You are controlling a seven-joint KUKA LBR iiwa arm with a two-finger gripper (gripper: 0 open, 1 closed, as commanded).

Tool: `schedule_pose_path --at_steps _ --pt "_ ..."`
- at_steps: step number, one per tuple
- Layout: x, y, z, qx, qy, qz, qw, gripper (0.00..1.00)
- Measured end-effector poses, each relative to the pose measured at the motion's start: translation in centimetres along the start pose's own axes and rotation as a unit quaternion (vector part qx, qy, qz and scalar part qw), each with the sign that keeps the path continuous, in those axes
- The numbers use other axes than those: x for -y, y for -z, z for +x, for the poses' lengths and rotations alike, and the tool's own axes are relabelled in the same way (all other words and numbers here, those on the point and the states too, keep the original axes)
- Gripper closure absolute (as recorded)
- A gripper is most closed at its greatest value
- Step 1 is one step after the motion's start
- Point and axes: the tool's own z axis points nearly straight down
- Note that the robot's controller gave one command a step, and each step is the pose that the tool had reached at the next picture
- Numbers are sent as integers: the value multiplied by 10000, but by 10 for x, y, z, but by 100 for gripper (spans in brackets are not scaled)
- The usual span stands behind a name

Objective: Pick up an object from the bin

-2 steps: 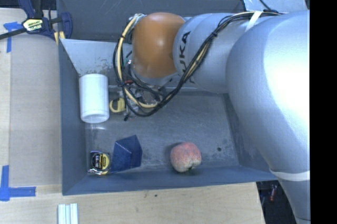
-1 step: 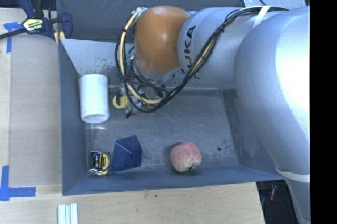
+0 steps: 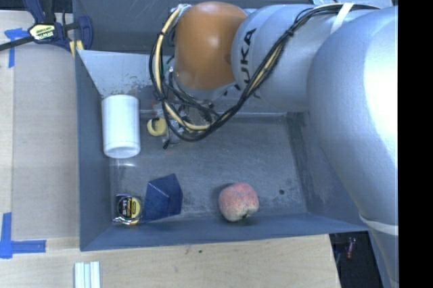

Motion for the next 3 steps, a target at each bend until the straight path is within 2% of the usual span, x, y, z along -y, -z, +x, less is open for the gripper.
schedule_pose_path --at_steps 3 --pt "0 39 0 10 -1 1 10000 100"
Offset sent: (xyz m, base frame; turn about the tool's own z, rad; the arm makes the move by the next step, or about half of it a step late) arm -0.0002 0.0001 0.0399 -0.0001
